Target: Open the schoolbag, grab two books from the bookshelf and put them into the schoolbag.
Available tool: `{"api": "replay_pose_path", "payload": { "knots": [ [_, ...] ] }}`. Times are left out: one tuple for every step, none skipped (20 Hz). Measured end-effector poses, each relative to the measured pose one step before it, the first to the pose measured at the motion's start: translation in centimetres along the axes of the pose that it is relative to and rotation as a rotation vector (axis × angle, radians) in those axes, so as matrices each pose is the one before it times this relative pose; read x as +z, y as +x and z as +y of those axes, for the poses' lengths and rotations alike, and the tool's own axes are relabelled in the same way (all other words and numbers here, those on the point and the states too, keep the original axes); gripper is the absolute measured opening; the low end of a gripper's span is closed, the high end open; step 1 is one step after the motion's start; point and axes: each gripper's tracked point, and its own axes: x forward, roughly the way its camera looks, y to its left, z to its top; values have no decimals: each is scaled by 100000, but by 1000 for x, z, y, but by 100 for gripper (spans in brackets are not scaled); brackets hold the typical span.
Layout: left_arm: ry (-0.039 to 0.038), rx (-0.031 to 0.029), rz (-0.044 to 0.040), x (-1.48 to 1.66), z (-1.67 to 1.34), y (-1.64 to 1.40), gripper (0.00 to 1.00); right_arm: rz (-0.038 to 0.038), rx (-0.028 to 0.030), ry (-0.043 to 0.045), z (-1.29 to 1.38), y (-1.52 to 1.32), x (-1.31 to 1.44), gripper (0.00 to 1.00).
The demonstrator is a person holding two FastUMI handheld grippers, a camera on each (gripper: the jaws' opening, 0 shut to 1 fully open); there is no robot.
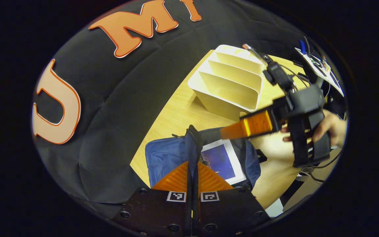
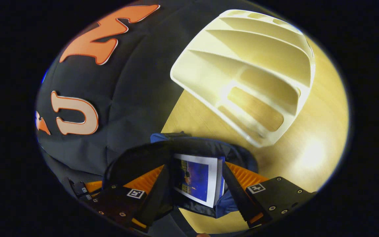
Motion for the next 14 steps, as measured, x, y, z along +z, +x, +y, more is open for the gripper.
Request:
{"api": "replay_pose_path", "payload": {
  "knots": [
    [-380,-823,-165,24,-239,202,2,709,130,-3784,-605,-1211,597,97],
    [-536,-1293,14,-267,-299,238,2,-717,-1244,-4059,-914,-1283,700,97],
    [-860,-846,393,-152,-158,251,4,-1258,-1878,-3498,-1050,-1252,653,97],
    [-1155,-1026,657,-393,-369,456,7,-372,-2186,-1936,-1213,-1269,550,97],
    [-1262,-1448,1254,-419,-619,322,8,-221,-1638,-566,-1137,-1128,429,97],
    [-868,-1358,960,-386,-672,541,27,482,-476,-326,-937,-1007,282,97],
    [-1661,-1137,910,-394,-624,339,34,793,-561,-36,-958,-1045,229,97],
    [-1850,-3036,1865,-383,-1248,463,33,732,-721,-108,-1019,-777,342,97],
    [-1764,-1194,926,-384,-844,682,55,432,-731,-628,-746,-717,419,97],
    [-2271,-1029,1974,-399,-643,180,78,142,-1225,-1142,-947,-609,443,97],
    [-2253,207,785,-517,-887,866,100,565,-1738,-2021,-1067,-578,373,97],
    [-2251,755,-762,616,-884,747,100,819,-1661,-2810,-1132,-514,274,97],
    [-3521,529,-613,343,-1105,277,99,1513,-1605,-2709,-1177,-579,206,97],
    [-4330,78,-1937,665,-1261,42,99,1307,-1501,-2234,-1155,-510,401,97]
  ]
}}
